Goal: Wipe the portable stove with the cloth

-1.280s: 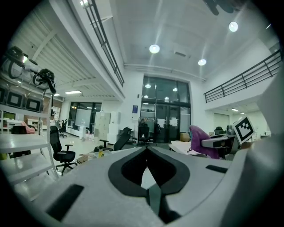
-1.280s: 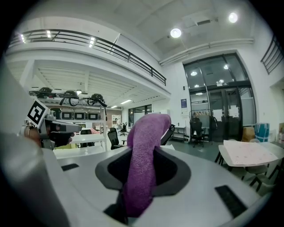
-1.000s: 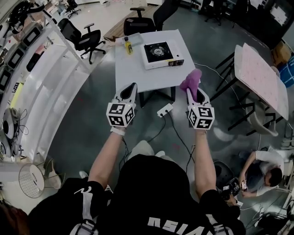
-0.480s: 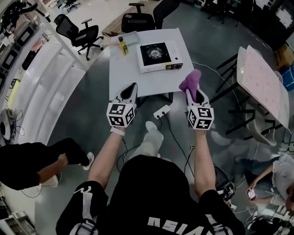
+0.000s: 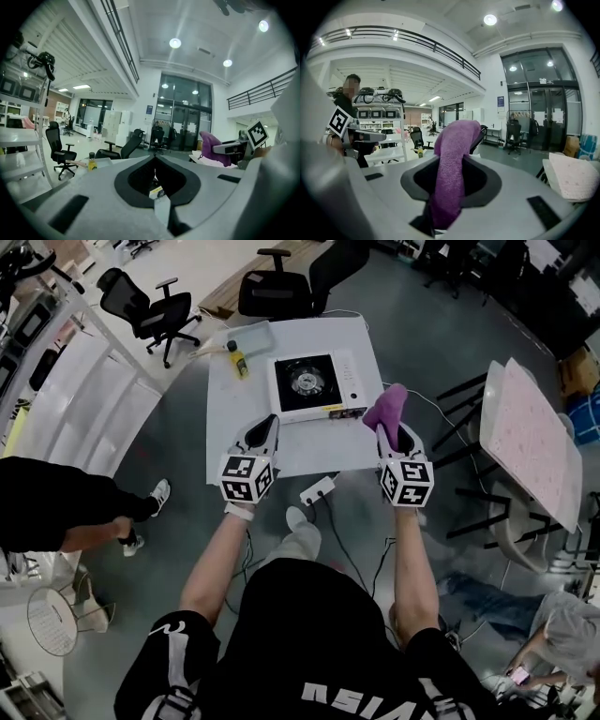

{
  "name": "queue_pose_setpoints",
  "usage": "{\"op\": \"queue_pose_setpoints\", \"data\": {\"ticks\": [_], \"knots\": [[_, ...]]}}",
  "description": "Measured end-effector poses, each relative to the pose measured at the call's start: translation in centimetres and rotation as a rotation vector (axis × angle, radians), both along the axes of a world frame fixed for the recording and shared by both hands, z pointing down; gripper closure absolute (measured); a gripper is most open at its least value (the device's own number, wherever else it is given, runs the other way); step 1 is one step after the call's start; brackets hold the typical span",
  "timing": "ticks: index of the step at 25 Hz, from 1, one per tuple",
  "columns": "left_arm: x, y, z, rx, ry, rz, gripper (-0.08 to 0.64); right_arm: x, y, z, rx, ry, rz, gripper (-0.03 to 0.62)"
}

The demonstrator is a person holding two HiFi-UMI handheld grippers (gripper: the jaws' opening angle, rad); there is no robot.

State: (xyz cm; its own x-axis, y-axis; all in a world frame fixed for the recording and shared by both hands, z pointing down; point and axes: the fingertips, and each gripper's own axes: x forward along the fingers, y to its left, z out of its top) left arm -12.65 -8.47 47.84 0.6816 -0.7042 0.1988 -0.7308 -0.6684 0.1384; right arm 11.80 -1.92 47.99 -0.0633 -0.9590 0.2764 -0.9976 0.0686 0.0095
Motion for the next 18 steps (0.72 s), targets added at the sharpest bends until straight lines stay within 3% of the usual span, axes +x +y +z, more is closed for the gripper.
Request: {"op": "queue_pose_setpoints", "data": {"ticks": [9, 18], "knots": [[2.3, -10.2, -0.3, -0.008, 0.028, -0.019, 0.551, 3.1, -11.0, -0.9, -0.006, 0.022, -0.007, 0.479], [1.5, -13.0, 0.2, -0.017, 0.03, -0.083, 0.551, 2.6, -16.4, -0.1, -0.029, 0.03, -0.083, 0.479]]}}
